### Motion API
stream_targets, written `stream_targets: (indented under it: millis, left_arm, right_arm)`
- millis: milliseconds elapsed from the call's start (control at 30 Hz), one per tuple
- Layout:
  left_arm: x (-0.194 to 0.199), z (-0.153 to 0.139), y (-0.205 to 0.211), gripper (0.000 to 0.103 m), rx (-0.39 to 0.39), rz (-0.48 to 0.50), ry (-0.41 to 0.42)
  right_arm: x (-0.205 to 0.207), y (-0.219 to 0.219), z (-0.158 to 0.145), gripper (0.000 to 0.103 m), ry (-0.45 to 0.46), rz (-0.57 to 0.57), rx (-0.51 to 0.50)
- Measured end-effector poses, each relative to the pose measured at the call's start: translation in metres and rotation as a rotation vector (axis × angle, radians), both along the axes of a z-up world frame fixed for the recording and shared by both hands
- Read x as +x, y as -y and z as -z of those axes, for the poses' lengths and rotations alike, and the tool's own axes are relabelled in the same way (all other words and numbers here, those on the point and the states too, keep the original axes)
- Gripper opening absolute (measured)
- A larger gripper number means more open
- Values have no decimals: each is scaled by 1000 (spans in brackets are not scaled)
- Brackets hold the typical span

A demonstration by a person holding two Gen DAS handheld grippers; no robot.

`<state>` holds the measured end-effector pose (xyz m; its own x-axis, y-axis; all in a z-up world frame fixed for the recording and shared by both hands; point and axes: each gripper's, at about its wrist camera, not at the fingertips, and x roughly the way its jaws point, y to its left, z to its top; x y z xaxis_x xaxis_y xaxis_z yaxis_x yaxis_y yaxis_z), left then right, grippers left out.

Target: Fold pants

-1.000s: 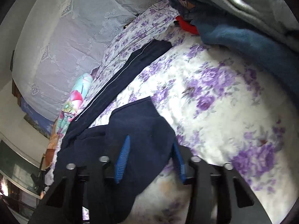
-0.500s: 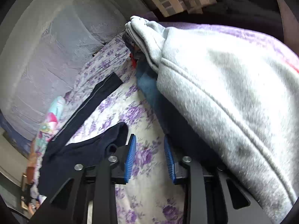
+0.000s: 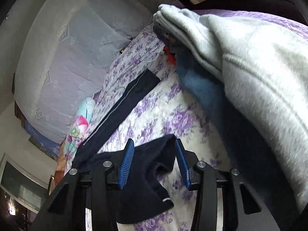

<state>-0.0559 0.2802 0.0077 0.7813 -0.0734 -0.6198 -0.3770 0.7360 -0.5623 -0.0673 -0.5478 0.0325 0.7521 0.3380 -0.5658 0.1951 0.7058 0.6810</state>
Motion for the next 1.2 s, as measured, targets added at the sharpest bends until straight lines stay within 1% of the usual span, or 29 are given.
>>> stream_targets:
  millis: [67,100,233,267,300,367,433,500,533,567,600,633,667,700,733,767,800,867,933,1000,1067,1133,1167,1200]
  left_arm:
    - [0,0,0,98,1,0,-1]
    - [0,0,0,98,1,0,-1]
    - [0,1,-1,98,0,1,0]
    - [0,1,-1,98,1,0,-1]
    - [1,1,-1,98,2,1,-3]
    - [1,1,-1,98,5,1,-6]
    - [2,1,-1,98,5,2,-6]
    - [2,1,-1,98,4,2,-5]
    - [1,1,-1,98,4,0,-5]
    - [1,1,-1,98,4,0,-5]
    - [1,1,-1,98,3,0,-3]
    - [1,1,-1,98,2,1,-1]
    - [1,0,-1,98,0,2,1]
    - [1,0,-2,98,-4,2,4]
    - [1,0,-2,98,-6,3,6]
    - [1,0,-2,98,-6,3,6]
    - [1,0,-2,98,-5,2,5]
    - [1,0,-2,98,-4,3,4]
    - [1,0,-2,98,-6,3,7]
    - [1,0,-2,98,-9,2,8]
    - [1,0,-2,98,-7,3,8]
    - [1,0,-2,98,-10,3,10]
    - [1,0,-2,98,-10,3,11]
    - [0,0,-3,98,-12,3,13]
  right_arm:
    - [-2,6,-1,53,3,25,2]
    - [1,6,3,53,-12,14,5]
    - [26,-13,34,51,-134,-89,4]
    - [31,-19,40,37,-143,-109,10]
    - [37,-24,42,22,-141,-119,8]
    - [47,-30,37,13,-117,-121,1]
    - [48,-34,14,9,-39,-106,-44]
    - [47,-38,-16,3,54,-89,-114]
    - [49,-38,-31,3,90,-64,-167]
    - [52,-36,-40,3,101,-36,-223]
    - [60,-32,-44,5,82,-6,-298]
    - [73,-28,-39,6,34,2,-361]
    - [84,-21,-28,7,-40,12,-402]
    - [88,-15,-17,7,-107,26,-411]
    - [84,-5,-6,7,-142,32,-360]
    - [76,1,-2,7,-124,27,-294]
    - [60,7,3,18,-101,22,-216]
    - [29,11,9,39,-73,11,-141]
    - [-4,5,14,39,-34,-23,-118]
    - [-25,-10,15,39,-23,-65,-166]
    - [-36,-27,11,39,-8,-97,-276]
    - [-31,-43,14,36,-26,-135,-399]
    - [-25,-50,16,35,-42,-144,-436]
    - [-24,-53,16,34,-37,-149,-445]
